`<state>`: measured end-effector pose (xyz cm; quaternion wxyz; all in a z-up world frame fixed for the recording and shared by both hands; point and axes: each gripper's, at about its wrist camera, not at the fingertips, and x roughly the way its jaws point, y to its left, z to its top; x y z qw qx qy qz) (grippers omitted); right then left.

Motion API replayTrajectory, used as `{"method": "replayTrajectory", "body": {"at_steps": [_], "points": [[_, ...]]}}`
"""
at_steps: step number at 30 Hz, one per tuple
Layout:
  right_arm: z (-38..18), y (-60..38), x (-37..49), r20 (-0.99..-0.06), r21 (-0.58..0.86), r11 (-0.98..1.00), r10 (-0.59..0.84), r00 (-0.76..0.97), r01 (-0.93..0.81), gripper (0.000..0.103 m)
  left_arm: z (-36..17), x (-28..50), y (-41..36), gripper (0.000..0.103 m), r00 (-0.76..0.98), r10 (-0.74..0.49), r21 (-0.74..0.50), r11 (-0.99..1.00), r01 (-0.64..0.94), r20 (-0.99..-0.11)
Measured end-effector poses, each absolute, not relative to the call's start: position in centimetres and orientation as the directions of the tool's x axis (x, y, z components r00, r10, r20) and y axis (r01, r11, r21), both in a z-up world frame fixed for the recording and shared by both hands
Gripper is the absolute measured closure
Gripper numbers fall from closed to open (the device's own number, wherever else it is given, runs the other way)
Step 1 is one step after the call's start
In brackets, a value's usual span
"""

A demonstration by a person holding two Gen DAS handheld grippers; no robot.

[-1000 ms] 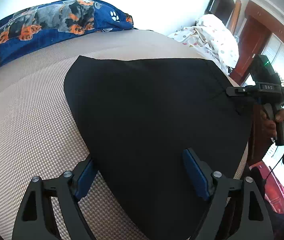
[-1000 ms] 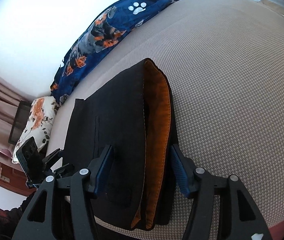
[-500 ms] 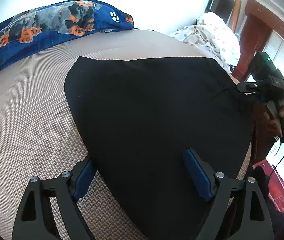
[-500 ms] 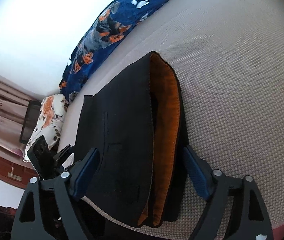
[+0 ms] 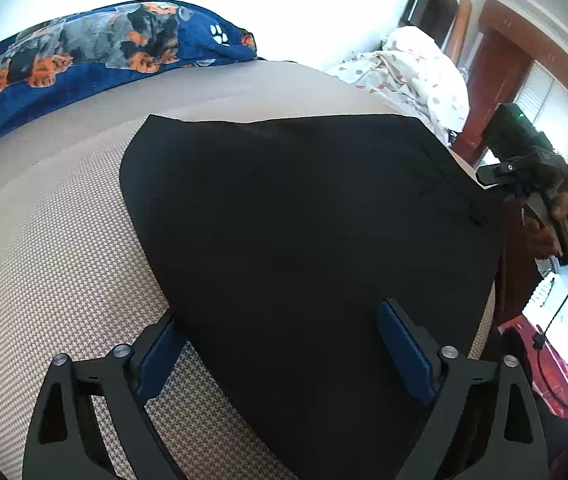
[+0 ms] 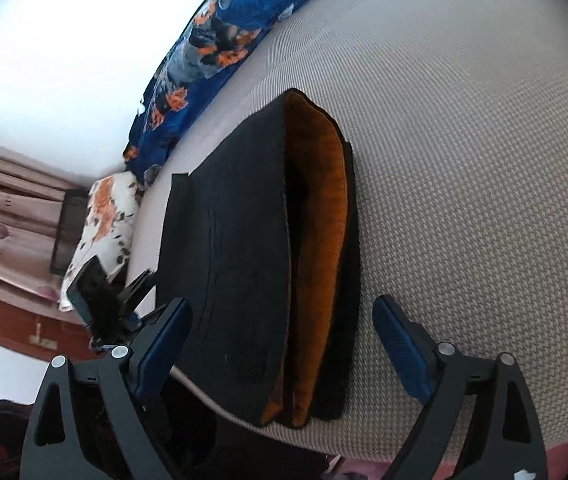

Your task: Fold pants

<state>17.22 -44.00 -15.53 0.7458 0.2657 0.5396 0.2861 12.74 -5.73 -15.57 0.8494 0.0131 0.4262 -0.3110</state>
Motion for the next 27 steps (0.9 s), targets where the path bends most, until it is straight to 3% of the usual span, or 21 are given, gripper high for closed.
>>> {"method": "replayTrajectory", "body": {"at_steps": [6, 16, 19, 24, 25, 27], "points": [[-15.5, -43.6, 17.9, -0.676, 0.695, 0.697, 0.717, 0.169, -0.177, 0.014, -15.4, 13.2, -5.5, 0.009, 0.405, -0.552, -0.292, 0.786, 0.544, -0.729], [-16.2, -41.5, 18.3, -0.615, 0.759, 0.616, 0.784, 0.079, -0.211, 0.013, -15.5, 15.8, -2.8, 0.009, 0.299, -0.742, -0.588, 0.663, 0.463, -0.600], [-16.5, -41.5, 18.3, -0.561, 0.795, 0.569, 0.821, 0.104, -0.209, 0.013, -15.6, 16.4, -2.4, 0.009, 0.270, -0.773, -0.634, 0.628, 0.452, -0.574], [-16.2, -40.1, 18.1, -0.600, 0.756, 0.610, 0.791, 0.123, -0.237, 0.015, -15.3, 17.0, -3.5, 0.009, 0.215, -0.774, -0.627, 0.615, 0.477, -0.596], [-16.1, -40.2, 18.1, -0.603, 0.754, 0.613, 0.788, 0.122, -0.235, 0.018, -15.3, 17.1, -3.4, 0.009, 0.202, -0.781, -0.635, 0.605, 0.481, -0.591], [-16.0, -40.3, 17.8, -0.646, 0.713, 0.654, 0.753, 0.125, -0.252, 0.033, -15.3, 17.3, -2.6, 0.009, 0.177, -0.804, -0.665, 0.575, 0.477, -0.568]]}}
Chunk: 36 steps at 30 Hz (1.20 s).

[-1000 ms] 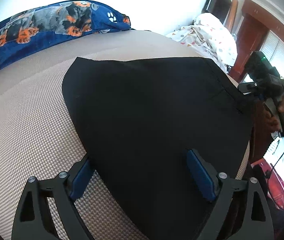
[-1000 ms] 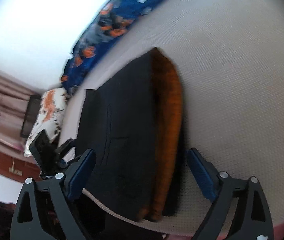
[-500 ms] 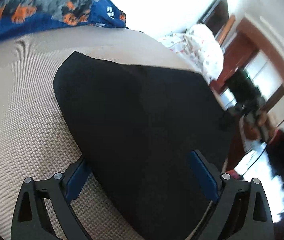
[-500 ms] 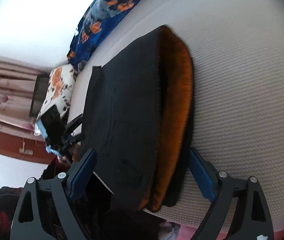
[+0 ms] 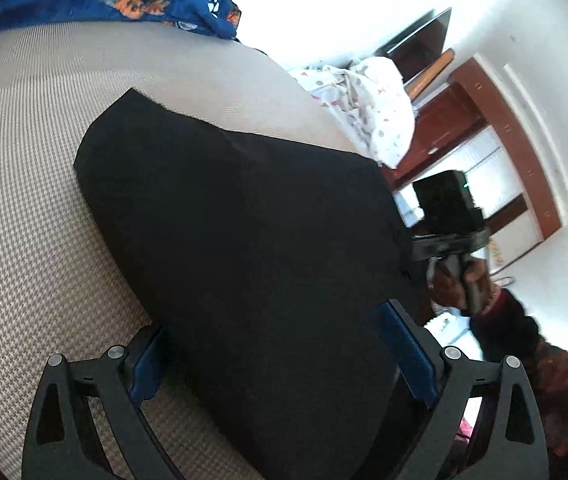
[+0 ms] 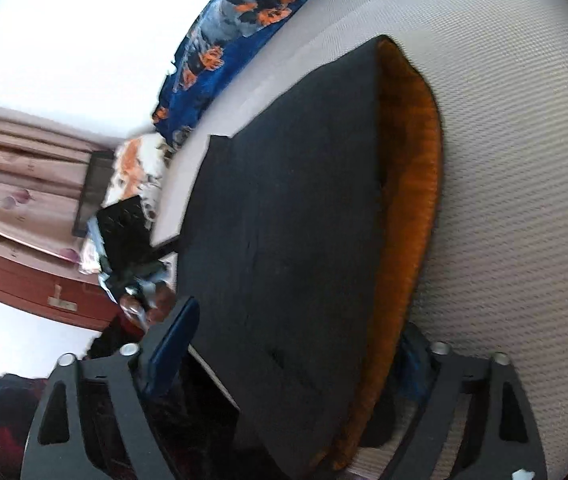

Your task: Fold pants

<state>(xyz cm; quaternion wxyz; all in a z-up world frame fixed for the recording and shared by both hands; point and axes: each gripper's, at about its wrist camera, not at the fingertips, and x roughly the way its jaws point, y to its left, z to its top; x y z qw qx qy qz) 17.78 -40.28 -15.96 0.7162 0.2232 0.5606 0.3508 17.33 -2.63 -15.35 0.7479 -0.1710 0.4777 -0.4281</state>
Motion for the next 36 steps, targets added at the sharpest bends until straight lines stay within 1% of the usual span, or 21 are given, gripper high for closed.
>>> {"method": "replayTrajectory", "body": {"at_steps": [1, 2, 4, 6, 7, 8, 9, 12, 13, 15, 18, 19, 21, 23, 26, 28, 30, 31, 32, 34, 36], "points": [[-15.9, -40.5, 17.8, -0.670, 0.690, 0.677, 0.731, 0.130, -0.256, 0.045, -15.3, 17.5, -2.3, 0.009, 0.167, -0.809, -0.671, 0.567, 0.477, -0.564], [-16.0, -40.9, 17.9, -0.681, 0.683, 0.689, 0.721, 0.131, -0.240, 0.051, -15.2, 17.6, -2.2, 0.009, 0.156, -0.810, -0.674, 0.562, 0.480, -0.565], [-16.4, -41.7, 18.1, -0.671, 0.705, 0.681, 0.731, 0.123, -0.201, 0.053, -15.2, 17.6, -2.6, 0.009, 0.127, -0.809, -0.674, 0.554, 0.488, -0.573], [-16.5, -41.6, 18.4, -0.671, 0.707, 0.679, 0.733, 0.116, -0.199, 0.052, -15.3, 17.6, -2.8, 0.009, 0.098, -0.820, -0.690, 0.534, 0.488, -0.565], [-16.5, -41.4, 18.6, -0.672, 0.707, 0.680, 0.732, 0.114, -0.197, 0.046, -15.3, 17.7, -2.9, 0.009, 0.084, -0.829, -0.704, 0.519, 0.484, -0.553], [-16.3, -41.2, 18.8, -0.671, 0.708, 0.678, 0.733, 0.111, -0.200, 0.035, -15.3, 17.8, -3.0, 0.009, 0.075, -0.839, -0.719, 0.505, 0.478, -0.539], [-16.1, -40.7, 18.8, -0.665, 0.710, 0.671, 0.739, 0.107, -0.216, 0.033, -15.3, 17.8, -2.9, 0.009, 0.069, -0.846, -0.729, 0.494, 0.474, -0.528], [-15.9, -39.7, 18.4, -0.688, 0.680, 0.687, 0.719, 0.103, -0.256, 0.032, -15.5, 17.5, -2.5, 0.009, 0.065, -0.863, -0.746, 0.468, 0.475, -0.500], [-15.8, -39.7, 18.3, -0.694, 0.671, 0.692, 0.713, 0.103, -0.267, 0.036, -15.5, 17.4, -2.2, 0.009, 0.062, -0.864, -0.744, 0.465, 0.480, -0.500], [-16.0, -40.5, 18.3, -0.721, 0.647, 0.721, 0.685, 0.110, -0.248, 0.061, -15.6, 17.1, -2.0, 0.009, 0.054, -0.849, -0.728, 0.481, 0.489, -0.525], [-16.7, -42.1, 18.5, -0.698, 0.689, 0.699, 0.711, 0.084, -0.194, 0.066, -15.5, 16.7, -2.1, 0.009, 0.017, -0.834, -0.713, 0.483, 0.509, -0.552], [-16.7, -42.0, 18.5, -0.700, 0.688, 0.698, 0.710, 0.075, -0.198, 0.065, -15.5, 16.7, -2.5, 0.009, 0.009, -0.826, -0.706, 0.487, 0.514, -0.563], [-16.8, -42.0, 18.6, -0.687, 0.704, 0.684, 0.724, 0.060, -0.188, 0.056, -15.4, 16.9, -2.9, 0.009, -0.003, -0.819, -0.705, 0.492, 0.510, -0.573], [-16.8, -41.7, 18.9, -0.636, 0.754, 0.633, 0.771, 0.045, -0.175, 0.027, -15.5, 17.3, -2.8, 0.009, -0.010, -0.827, -0.723, 0.486, 0.491, -0.563], [-16.3, -40.3, 18.8, -0.641, 0.740, 0.634, 0.766, 0.049, -0.223, 0.022, -15.6, 17.4, -3.3, 0.009, 0.009, -0.821, -0.715, 0.502, 0.487, -0.571], [-16.2, -39.7, 18.5, -0.649, 0.727, 0.644, 0.758, 0.069, -0.236, 0.027, -15.6, 17.3, -3.6, 0.009, 0.049, -0.821, -0.711, 0.521, 0.472, -0.569], [-16.1, -39.7, 18.2, -0.691, 0.679, 0.691, 0.716, 0.103, -0.250, 0.059, -15.9, 17.1, -4.1, 0.031, 0.104, -0.803, -0.689, 0.562, 0.457, -0.587], [-16.4, -40.0, 18.2, -0.704, 0.668, 0.706, 0.702, 0.110, -0.234, 0.069, -16.1, 17.1, -4.2, 0.049, 0.125, -0.788, -0.673, 0.586, 0.451, -0.603], [-17.0, -40.7, 18.1, -0.674, 0.705, 0.683, 0.729, 0.119, -0.189, 0.072, -16.3, 17.1, -4.2, 0.069, 0.150, -0.771, -0.655, 0.613, 0.442, -0.619], [-17.3, -41.2, 17.7, -0.652, 0.722, 0.668, 0.744, 0.145, -0.178, 0.073, -16.9, 17.3, -3.3, 0.077, 0.174, -0.771, -0.675, 0.625, 0.393, -0.613], [-17.0, -41.0, 17.0, -0.647, 0.720, 0.669, 0.743, 0.171, -0.185, 0.073, -16.7, 16.9, -3.1, 0.079, 0.203, -0.763, -0.668, 0.638, 0.383, -0.613]]}}
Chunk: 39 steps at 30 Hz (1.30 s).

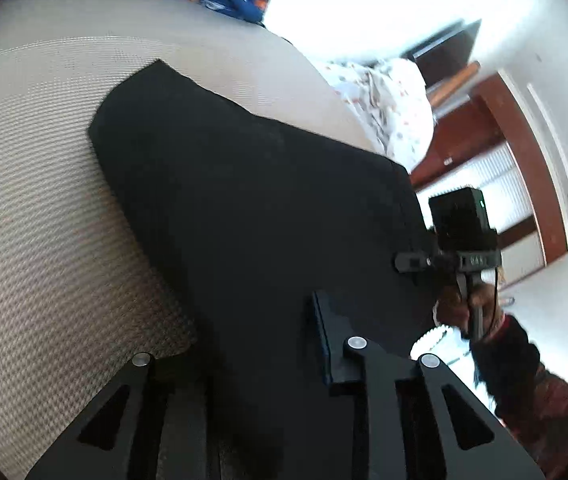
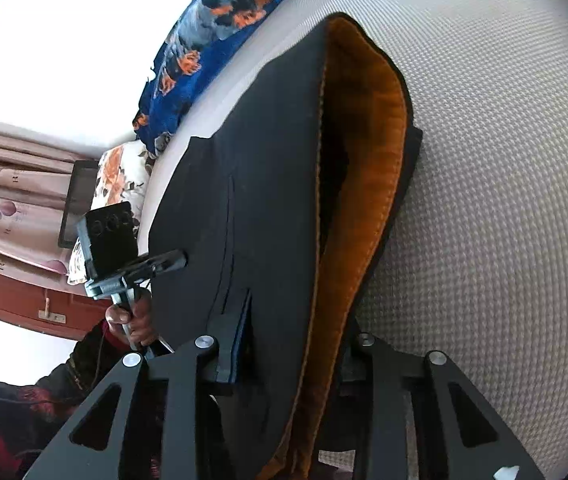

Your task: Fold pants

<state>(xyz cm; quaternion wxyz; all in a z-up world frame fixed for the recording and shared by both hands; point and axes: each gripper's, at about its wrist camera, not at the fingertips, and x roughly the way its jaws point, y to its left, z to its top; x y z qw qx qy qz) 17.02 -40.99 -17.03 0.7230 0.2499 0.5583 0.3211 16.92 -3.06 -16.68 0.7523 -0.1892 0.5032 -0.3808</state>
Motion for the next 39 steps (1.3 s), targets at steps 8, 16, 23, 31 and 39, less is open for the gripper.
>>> {"method": "replayTrajectory", "body": {"at_steps": [8, 16, 23, 31, 39], "points": [[-15.9, -39.3, 15.5, -0.593, 0.750, 0.631, 0.774, 0.222, -0.199, 0.076, -15.4, 15.0, -1.1, 0.083, 0.277, -0.748, -0.631, 0.659, 0.408, -0.603], [-14.7, -32.7, 16.3, -0.612, 0.712, 0.647, 0.763, 0.210, -0.273, 0.077, -14.0, 13.2, 3.1, 0.084, 0.389, -0.692, -0.573, 0.722, 0.387, -0.608], [-13.0, -25.2, 16.9, -0.655, 0.628, 0.673, 0.728, 0.201, -0.391, 0.077, -13.5, 12.5, 7.7, 0.084, 0.479, -0.634, -0.542, 0.772, 0.334, -0.608], [-12.2, -19.8, 17.6, -0.667, 0.587, 0.663, 0.721, 0.186, -0.465, 0.077, -12.8, 12.1, 11.8, 0.084, 0.547, -0.586, -0.519, 0.803, 0.292, -0.599], [-11.9, -16.7, 18.3, -0.672, 0.576, 0.656, 0.720, 0.173, -0.488, 0.077, -12.4, 12.1, 14.4, 0.084, 0.587, -0.541, -0.490, 0.831, 0.262, -0.603]]}}
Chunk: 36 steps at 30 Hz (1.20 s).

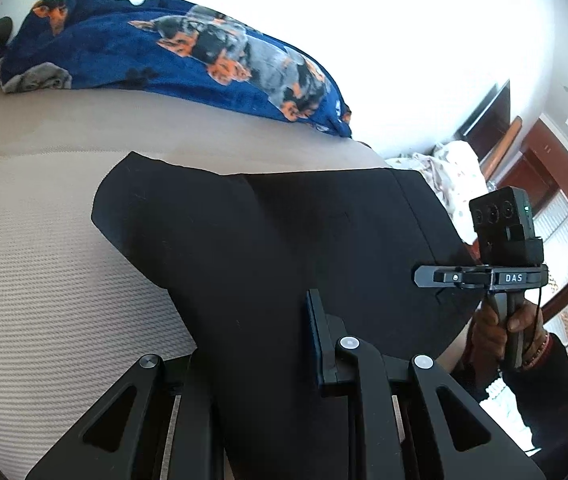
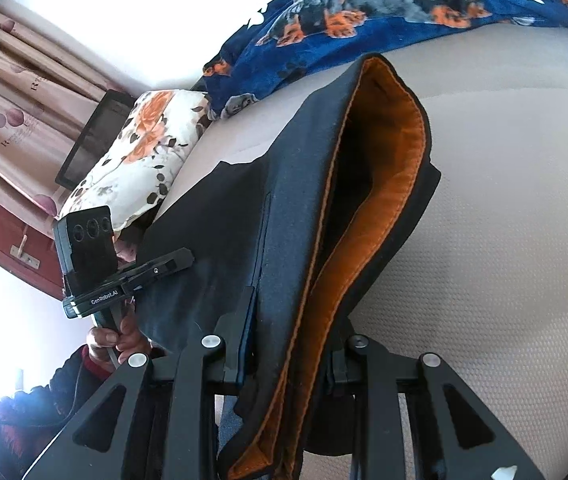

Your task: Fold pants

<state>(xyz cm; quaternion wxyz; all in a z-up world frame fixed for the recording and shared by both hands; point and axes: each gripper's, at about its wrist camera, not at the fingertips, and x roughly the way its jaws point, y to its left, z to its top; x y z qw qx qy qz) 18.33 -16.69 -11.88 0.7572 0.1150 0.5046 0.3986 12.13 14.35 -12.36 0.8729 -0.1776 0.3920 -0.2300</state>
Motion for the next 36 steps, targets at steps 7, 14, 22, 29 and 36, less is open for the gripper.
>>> {"method": "replayTrajectory", "body": {"at_steps": [7, 14, 22, 29, 36], "points": [[-11.6, -14.6, 19.4, -0.673, 0.572, 0.654, 0.719, 0.173, -0.495, 0.077, -11.7, 12.7, 15.9, 0.084, 0.624, -0.493, -0.450, 0.860, 0.242, -0.606], [-11.2, -12.0, 20.7, -0.671, 0.570, 0.649, 0.721, 0.171, -0.504, 0.077, -10.9, 13.8, 17.9, 0.083, 0.665, -0.441, -0.409, 0.887, 0.217, -0.603], [-11.3, -9.1, 22.6, -0.668, 0.575, 0.643, 0.726, 0.163, -0.506, 0.077, -10.8, 15.0, 20.3, 0.084, 0.693, -0.396, -0.381, 0.906, 0.186, -0.603], [-11.6, -6.9, 24.4, -0.663, 0.579, 0.635, 0.732, 0.157, -0.512, 0.077, -10.8, 16.7, 22.1, 0.084, 0.708, -0.366, -0.358, 0.918, 0.169, -0.604], [-11.6, -4.9, 26.7, -0.656, 0.578, 0.625, 0.738, 0.157, -0.524, 0.077, -10.4, 18.7, 23.7, 0.084, 0.732, -0.325, -0.329, 0.933, 0.146, -0.599]]}}
